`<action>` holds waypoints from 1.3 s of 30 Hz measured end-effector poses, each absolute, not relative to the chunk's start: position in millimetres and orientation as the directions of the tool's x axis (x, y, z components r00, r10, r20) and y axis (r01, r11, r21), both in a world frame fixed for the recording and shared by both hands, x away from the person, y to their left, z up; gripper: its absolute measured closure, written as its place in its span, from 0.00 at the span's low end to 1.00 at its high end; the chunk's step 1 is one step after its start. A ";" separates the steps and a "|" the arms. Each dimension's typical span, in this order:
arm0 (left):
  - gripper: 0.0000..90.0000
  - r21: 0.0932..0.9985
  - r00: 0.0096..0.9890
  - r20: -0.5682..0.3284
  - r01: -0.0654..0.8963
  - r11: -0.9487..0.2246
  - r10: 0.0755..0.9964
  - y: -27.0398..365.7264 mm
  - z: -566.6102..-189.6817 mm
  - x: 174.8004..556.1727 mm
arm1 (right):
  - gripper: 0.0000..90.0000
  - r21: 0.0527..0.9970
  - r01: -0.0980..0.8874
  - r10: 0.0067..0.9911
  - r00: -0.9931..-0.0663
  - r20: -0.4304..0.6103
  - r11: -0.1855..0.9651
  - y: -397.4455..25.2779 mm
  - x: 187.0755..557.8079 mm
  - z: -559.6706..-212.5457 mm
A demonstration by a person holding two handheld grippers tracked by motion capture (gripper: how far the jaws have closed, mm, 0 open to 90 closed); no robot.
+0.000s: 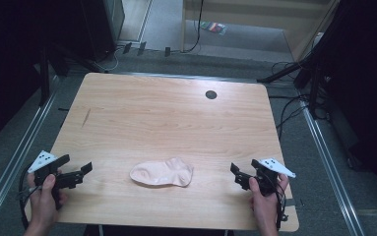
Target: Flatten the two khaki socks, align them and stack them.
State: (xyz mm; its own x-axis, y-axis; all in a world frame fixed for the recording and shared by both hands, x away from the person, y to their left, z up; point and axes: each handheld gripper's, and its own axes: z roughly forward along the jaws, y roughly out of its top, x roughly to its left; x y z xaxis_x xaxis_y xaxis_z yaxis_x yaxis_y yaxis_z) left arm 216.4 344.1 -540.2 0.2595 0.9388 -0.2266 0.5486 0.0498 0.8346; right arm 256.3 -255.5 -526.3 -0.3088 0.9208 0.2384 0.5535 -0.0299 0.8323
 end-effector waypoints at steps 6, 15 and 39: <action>0.03 0.836 0.226 -0.214 0.546 0.058 0.950 360.0 -541.0 212.3 | 0.14 0.828 0.559 0.938 -0.262 0.227 -0.044 -278.7 251.4 -531.5; 0.03 0.842 0.211 -0.138 0.540 0.002 0.968 376.9 -543.1 205.2 | 0.14 0.823 0.564 0.953 -0.208 0.222 -0.069 -308.7 241.1 -537.8; 0.03 0.848 0.192 -0.158 0.529 0.033 0.969 385.1 -552.7 204.5 | 0.14 0.823 0.562 0.962 -0.174 0.210 -0.078 -327.3 231.3 -548.4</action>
